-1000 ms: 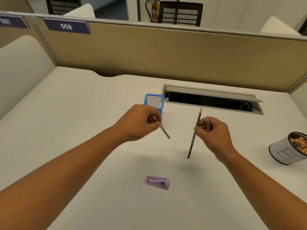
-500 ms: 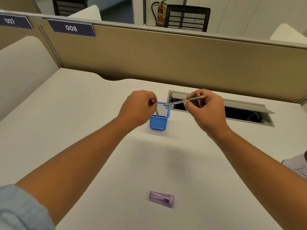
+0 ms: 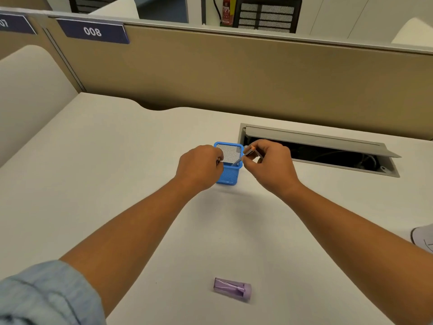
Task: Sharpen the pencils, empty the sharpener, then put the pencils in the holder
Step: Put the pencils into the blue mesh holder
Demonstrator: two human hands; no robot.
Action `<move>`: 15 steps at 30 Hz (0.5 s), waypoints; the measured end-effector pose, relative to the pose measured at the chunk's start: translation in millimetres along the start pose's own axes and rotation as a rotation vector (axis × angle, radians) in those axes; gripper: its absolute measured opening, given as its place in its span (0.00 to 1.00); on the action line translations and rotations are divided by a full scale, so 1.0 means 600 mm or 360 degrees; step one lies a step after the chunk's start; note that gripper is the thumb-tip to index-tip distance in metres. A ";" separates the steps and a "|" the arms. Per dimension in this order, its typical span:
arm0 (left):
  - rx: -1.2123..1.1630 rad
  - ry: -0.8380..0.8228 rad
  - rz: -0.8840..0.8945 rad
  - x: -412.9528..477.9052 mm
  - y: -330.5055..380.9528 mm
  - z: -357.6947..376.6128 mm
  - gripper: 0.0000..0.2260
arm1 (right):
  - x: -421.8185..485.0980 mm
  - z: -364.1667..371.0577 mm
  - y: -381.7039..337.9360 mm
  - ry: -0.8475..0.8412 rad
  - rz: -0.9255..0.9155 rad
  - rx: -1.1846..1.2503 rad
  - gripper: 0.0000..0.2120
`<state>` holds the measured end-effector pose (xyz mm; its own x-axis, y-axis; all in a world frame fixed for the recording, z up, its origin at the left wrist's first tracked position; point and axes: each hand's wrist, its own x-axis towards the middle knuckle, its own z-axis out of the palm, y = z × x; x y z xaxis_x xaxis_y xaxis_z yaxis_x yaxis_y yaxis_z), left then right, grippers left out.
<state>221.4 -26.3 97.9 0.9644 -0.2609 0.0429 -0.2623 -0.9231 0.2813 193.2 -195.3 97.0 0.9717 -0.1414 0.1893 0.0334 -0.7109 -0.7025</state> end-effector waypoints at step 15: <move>-0.0580 0.0063 0.0114 -0.007 0.009 -0.031 0.21 | 0.003 0.035 -0.010 -0.0202 -0.0031 -0.0111 0.10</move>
<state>216.8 -25.2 117.2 0.9464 -0.3037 0.1096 -0.3068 -0.7399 0.5987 199.7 -176.8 87.5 0.9929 -0.0420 0.1110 0.0405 -0.7593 -0.6495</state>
